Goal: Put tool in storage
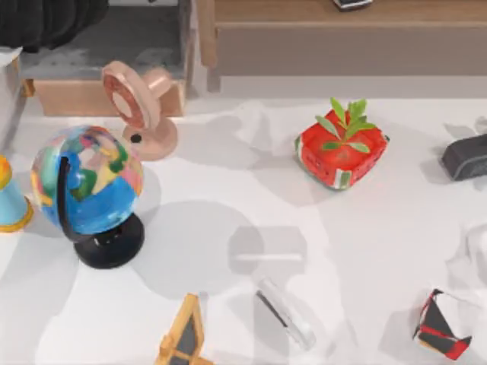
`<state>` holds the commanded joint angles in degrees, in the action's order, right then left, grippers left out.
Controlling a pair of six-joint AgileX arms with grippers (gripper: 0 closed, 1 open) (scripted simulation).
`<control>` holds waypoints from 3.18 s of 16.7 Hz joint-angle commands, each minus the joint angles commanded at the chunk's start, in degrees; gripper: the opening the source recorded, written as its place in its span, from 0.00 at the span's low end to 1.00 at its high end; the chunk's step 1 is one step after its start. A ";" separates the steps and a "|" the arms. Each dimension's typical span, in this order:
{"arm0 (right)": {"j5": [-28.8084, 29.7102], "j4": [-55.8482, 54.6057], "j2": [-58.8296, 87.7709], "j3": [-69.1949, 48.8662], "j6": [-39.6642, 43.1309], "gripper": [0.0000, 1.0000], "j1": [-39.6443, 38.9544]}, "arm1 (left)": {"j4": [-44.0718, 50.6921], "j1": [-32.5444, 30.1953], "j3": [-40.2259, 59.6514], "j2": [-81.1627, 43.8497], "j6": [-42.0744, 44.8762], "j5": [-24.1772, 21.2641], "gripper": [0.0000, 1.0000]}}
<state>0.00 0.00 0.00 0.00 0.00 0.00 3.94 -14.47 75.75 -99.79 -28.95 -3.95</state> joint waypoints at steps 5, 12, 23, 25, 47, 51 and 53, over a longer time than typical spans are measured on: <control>0.00 0.00 0.00 0.00 0.00 1.00 0.00 | 27.64 -21.71 8.23 -6.07 -31.80 6.60 1.00; 0.00 0.00 0.00 0.00 0.00 1.00 0.00 | 55.62 -42.87 14.85 -15.03 -63.67 13.29 1.00; 0.00 0.00 0.00 0.00 0.00 1.00 0.00 | 62.51 -47.81 15.92 -17.70 -71.73 15.01 1.00; 0.00 0.00 0.00 0.00 0.00 1.00 0.00 | 60.37 -47.51 14.25 -18.42 -71.29 15.09 1.00; 0.00 0.00 0.00 0.00 0.00 1.00 0.00 | 48.28 -45.95 6.44 -22.09 -69.67 15.12 0.10; 0.00 0.00 0.00 0.00 0.00 1.00 0.00 | 48.28 -45.95 6.44 -22.09 -69.67 15.12 0.00; 0.00 0.00 0.00 0.00 0.00 1.00 0.00 | 48.28 -45.95 6.44 -22.09 -69.67 15.12 0.00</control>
<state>0.00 0.00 0.00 0.00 0.00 0.00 52.23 -60.42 82.19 -121.88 -98.62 11.17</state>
